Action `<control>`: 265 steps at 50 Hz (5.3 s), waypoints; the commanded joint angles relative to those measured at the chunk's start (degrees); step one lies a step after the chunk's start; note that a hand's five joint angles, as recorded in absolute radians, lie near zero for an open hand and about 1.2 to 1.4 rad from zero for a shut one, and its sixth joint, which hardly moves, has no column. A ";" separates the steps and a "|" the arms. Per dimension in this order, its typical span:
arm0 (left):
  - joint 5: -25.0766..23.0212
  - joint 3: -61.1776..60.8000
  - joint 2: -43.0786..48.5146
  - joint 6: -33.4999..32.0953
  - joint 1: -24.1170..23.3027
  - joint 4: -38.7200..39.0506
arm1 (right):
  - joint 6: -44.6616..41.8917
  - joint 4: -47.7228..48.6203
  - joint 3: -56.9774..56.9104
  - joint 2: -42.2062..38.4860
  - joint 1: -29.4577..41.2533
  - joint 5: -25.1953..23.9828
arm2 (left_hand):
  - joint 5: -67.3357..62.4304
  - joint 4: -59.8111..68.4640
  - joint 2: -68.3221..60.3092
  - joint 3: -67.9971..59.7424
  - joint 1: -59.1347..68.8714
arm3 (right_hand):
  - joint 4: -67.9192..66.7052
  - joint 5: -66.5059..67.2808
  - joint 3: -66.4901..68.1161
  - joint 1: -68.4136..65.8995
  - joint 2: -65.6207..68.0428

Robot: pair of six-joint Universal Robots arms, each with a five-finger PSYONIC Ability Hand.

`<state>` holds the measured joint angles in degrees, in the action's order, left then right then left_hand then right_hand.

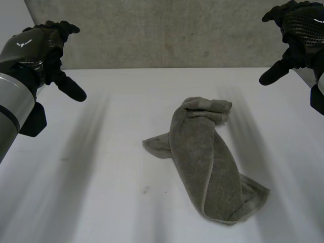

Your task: Fold the towel.

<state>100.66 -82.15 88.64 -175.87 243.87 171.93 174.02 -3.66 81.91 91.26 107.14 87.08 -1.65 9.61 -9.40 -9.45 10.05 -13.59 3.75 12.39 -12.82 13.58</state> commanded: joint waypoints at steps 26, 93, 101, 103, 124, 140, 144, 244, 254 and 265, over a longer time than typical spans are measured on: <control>-9.95 4.81 38.08 0.09 -5.69 14.39 | -20.83 0.76 -15.55 -35.62 0.70 -10.88 | -2.59 4.63 -4.84 -4.79 4.19 | 3.59 -3.75 -2.39 2.82 -3.58; -15.76 15.97 53.04 -8.70 -7.71 19.76 | -16.87 10.43 -36.82 -59.79 2.90 -7.02 | -32.19 34.23 -34.44 -34.39 33.79 | -51.00 50.84 52.19 -51.76 51.01; -15.76 16.06 53.48 -8.79 -7.71 19.76 | -16.87 10.43 -37.09 -60.76 2.90 -6.93 | -44.92 46.96 -47.17 -47.12 46.52 | -53.01 52.84 54.20 -53.77 53.01; -15.76 16.06 53.57 -8.79 -7.71 19.85 | -16.87 10.43 -37.09 -60.76 2.90 -7.02 | -51.21 53.25 -53.46 -53.41 52.81 | -54.53 54.37 55.72 -55.29 54.54; -8.82 18.52 38.04 -15.38 -4.73 31.88 | -11.71 17.35 -39.38 -41.19 2.72 -6.58 | -68.35 70.39 -70.60 -70.55 69.95 | -66.41 66.25 67.61 -67.18 66.42; -9.25 3.96 16.75 -15.91 -0.07 29.01 | -10.53 11.07 -17.78 -19.81 -3.86 -17.19 | -68.35 70.39 -70.60 -70.55 69.95 | -66.41 66.25 67.61 -67.18 66.42; -9.25 -2.31 15.07 -15.99 1.25 24.86 | -20.70 2.46 -6.28 -17.26 -5.62 -23.61 | -68.35 70.39 -70.60 -70.55 69.95 | -66.41 66.25 67.61 -67.18 66.42; -14.34 -18.89 11.30 -16.34 6.97 45.43 | -30.38 4.04 15.54 -16.54 -0.19 -13.87 | -68.35 70.39 -70.60 -70.55 69.95 | -66.41 66.25 67.61 -67.18 66.42; -16.11 -25.95 10.94 -17.75 7.14 41.39 | -29.02 2.87 17.50 -19.72 -0.78 -14.40 | -68.35 70.39 -70.60 -70.55 69.95 | -3.08 2.92 4.28 -3.85 3.09; -15.41 -26.92 7.43 -17.05 7.32 37.87 | -12.58 2.25 16.09 -15.23 -11.24 -23.08 | -68.35 70.39 -70.60 -70.55 69.95 | -3.22 3.06 4.42 -3.99 3.23</control>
<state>84.84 -108.75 98.32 -193.53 251.15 211.42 153.81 -0.97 98.72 73.69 100.65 70.30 -58.78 69.78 -69.79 -69.60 67.26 -16.79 6.67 16.57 -16.08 18.49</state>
